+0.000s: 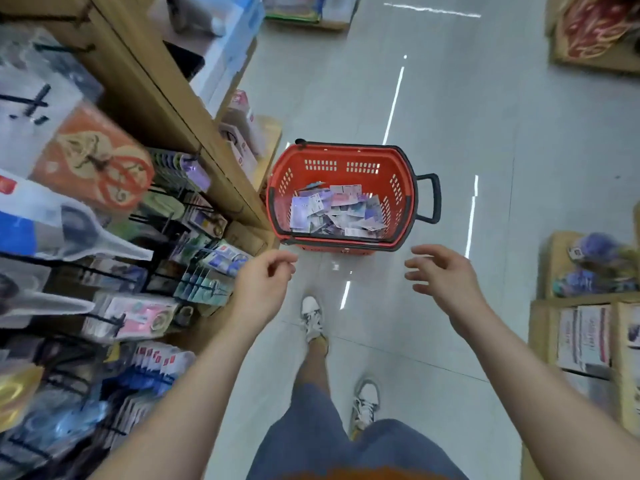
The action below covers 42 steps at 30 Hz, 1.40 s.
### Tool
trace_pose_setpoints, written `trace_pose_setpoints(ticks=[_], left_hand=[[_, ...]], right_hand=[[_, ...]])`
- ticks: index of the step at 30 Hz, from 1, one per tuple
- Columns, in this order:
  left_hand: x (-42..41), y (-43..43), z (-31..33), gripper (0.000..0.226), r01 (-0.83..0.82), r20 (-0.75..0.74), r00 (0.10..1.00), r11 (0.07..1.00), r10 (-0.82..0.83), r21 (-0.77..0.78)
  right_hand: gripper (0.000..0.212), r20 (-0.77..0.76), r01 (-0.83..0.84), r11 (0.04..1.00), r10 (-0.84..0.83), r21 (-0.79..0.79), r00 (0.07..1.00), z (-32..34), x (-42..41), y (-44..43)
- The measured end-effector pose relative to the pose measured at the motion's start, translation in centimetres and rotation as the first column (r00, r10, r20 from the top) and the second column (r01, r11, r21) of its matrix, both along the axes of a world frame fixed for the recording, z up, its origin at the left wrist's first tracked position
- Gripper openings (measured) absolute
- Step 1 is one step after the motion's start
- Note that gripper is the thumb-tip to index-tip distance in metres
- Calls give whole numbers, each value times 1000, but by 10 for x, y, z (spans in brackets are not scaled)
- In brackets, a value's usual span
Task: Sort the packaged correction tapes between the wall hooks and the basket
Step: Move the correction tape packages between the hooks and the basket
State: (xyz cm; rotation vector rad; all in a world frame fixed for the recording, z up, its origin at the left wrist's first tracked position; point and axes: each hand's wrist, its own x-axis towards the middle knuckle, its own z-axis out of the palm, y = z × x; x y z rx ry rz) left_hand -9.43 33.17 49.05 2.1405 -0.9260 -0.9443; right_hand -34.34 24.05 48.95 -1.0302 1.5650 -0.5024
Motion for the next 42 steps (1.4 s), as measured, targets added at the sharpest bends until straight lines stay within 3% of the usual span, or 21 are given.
trace_pose_setpoints(ticks=[3, 9, 16, 18, 20, 22, 23, 24, 26, 29, 32, 35, 36, 39, 40, 42], left_hand=[[21, -60, -38, 33, 17, -16, 1000, 1000, -17, 4], [66, -173, -156, 31, 113, -90, 991, 987, -103, 117], [75, -275, -307, 25, 391, -57, 919, 886, -389, 249], [72, -294, -359, 37, 574, 15, 796, 762, -605, 301], [62, -312, -408, 57, 783, 139, 471, 485, -871, 389], [51, -326, -451, 66, 852, 175, 140, 209, -975, 481], [45, -332, -473, 63, 855, 167, 32, 113, -985, 507], [39, -336, -493, 59, 848, 143, -51, 33, -988, 528], [33, -338, -528, 52, 828, 73, -140, -76, -987, 555], [30, -342, -559, 53, 822, 61, -187, -122, -980, 557], [40, -351, -571, 50, 868, 171, -146, -44, -974, 494], [56, -357, -570, 46, 928, 161, 4, 64, -987, 367], [59, -359, -567, 42, 944, 135, 115, 150, -984, 294], [71, -369, -547, 22, 826, -50, 557, 547, -829, 138], [76, -373, -539, 16, 754, -78, 656, 650, -750, 94], [85, -381, -523, 13, 668, -68, 744, 743, -665, 46]], right_hand=[[17, 4, -3, 1000, 3, 26, 1000, -31, 31, -48], [17, -162, -69, 997, 75, 43, 984, -132, 79, -146], [45, -333, -333, 924, 379, 187, 864, -291, 104, -240], [57, -361, -456, 861, 508, 225, 782, -349, 106, -258], [71, -385, -586, 764, 643, 270, 662, -407, 107, -273], [80, -455, -713, 598, 784, 366, 423, -459, 107, -282], [83, -480, -747, 518, 823, 416, 303, -484, 106, -287], [87, -486, -764, 458, 846, 454, 219, -507, 104, -290], [88, -462, -771, 389, 876, 504, 140, -542, 103, -293], [68, -505, -767, 372, 860, 522, 73, -566, 106, -295], [56, -589, -792, 430, 800, 433, 112, -568, 113, -307], [66, -607, -730, 586, 737, 353, 298, -550, 117, -330], [68, -603, -676, 670, 687, 308, 406, -541, 116, -339], [66, -549, -495, 858, 481, 137, 683, -510, 108, -358], [62, -510, -444, 892, 421, 84, 750, -502, 105, -361], [52, -354, -334, 942, 326, 39, 877, -491, 103, -361]])
